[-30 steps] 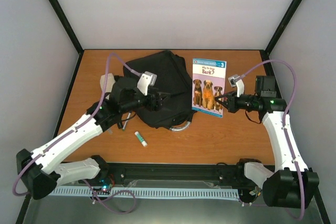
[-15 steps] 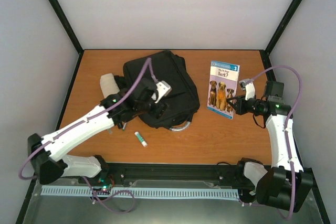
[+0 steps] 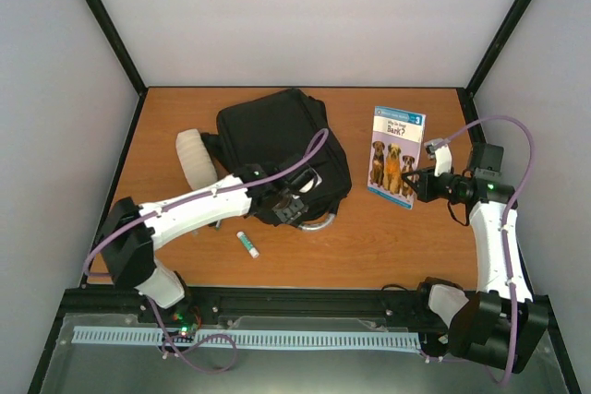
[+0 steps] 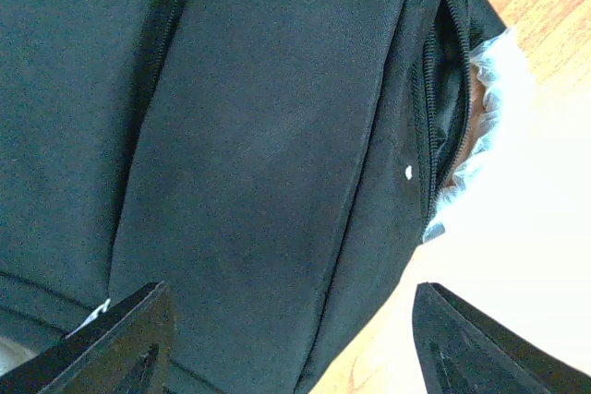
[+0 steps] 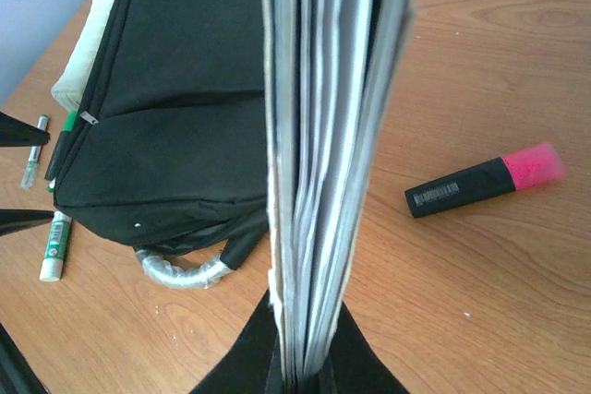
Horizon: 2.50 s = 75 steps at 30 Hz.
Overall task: Pack the student bag
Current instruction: Place the book in the student bag.
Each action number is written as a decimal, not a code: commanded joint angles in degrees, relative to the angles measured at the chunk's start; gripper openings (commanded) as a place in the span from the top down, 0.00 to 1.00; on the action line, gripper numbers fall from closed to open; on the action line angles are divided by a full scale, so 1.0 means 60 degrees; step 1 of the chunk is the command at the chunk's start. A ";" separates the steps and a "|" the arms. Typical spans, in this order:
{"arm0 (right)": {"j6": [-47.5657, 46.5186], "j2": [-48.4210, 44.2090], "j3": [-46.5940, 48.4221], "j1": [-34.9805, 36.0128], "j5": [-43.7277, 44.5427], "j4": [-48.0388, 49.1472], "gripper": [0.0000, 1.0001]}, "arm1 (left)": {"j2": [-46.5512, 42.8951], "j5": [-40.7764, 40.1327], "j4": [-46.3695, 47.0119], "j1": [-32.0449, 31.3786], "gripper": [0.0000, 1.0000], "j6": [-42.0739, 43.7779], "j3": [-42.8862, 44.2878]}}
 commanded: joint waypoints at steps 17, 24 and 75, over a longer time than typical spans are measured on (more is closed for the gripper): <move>-0.0305 -0.0293 -0.0044 -0.0268 -0.0494 0.0157 0.97 | 0.2481 0.0006 0.0164 -0.0072 0.32 0.0264 0.1261; -0.0314 -0.0315 -0.0032 -0.0275 -0.0549 0.0150 0.97 | 0.2751 0.0502 0.0222 -0.0096 0.39 0.0426 0.1181; 0.4907 0.1429 -0.0626 0.2796 -0.2849 -0.2076 0.97 | -0.0263 -0.0222 0.1594 0.1093 0.99 -0.0677 0.1444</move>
